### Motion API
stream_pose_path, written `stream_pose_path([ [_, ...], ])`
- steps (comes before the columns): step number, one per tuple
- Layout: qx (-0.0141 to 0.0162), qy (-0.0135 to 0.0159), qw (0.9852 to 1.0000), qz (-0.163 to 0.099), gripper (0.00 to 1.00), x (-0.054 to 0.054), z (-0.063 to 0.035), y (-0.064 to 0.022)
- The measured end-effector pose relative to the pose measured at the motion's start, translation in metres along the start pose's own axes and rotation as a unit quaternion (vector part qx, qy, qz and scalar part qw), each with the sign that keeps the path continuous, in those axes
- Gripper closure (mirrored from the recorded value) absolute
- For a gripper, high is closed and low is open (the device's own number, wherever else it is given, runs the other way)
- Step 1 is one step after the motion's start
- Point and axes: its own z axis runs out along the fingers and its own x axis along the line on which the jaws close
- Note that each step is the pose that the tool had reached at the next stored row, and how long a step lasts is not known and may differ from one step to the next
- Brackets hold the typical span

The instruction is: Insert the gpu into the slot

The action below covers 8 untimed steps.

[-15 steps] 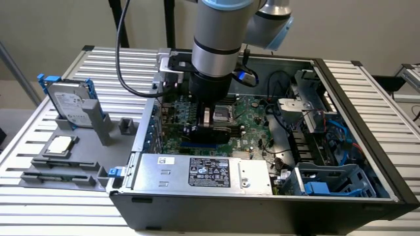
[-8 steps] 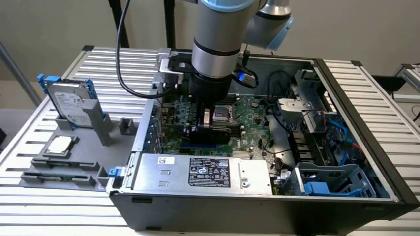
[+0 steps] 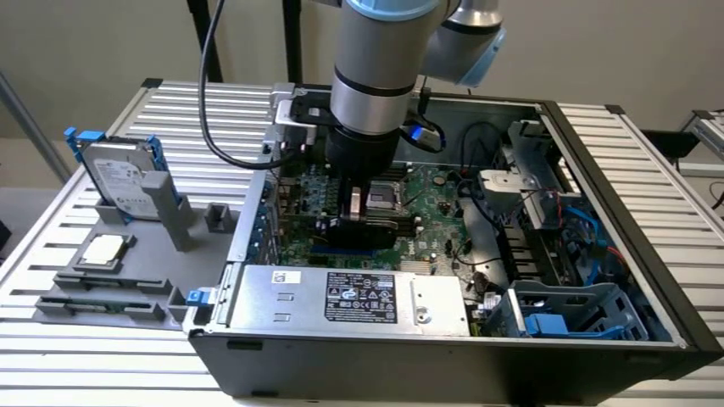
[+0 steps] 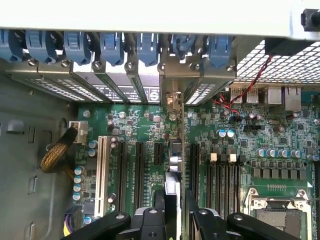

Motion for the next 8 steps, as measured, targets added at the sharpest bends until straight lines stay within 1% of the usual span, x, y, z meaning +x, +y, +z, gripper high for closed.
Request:
stream_pose_path([
  [8, -0.0014, -0.0001, 1.0000, 0.001, 0.74, 0.0000, -0.0036, 0.0003],
])
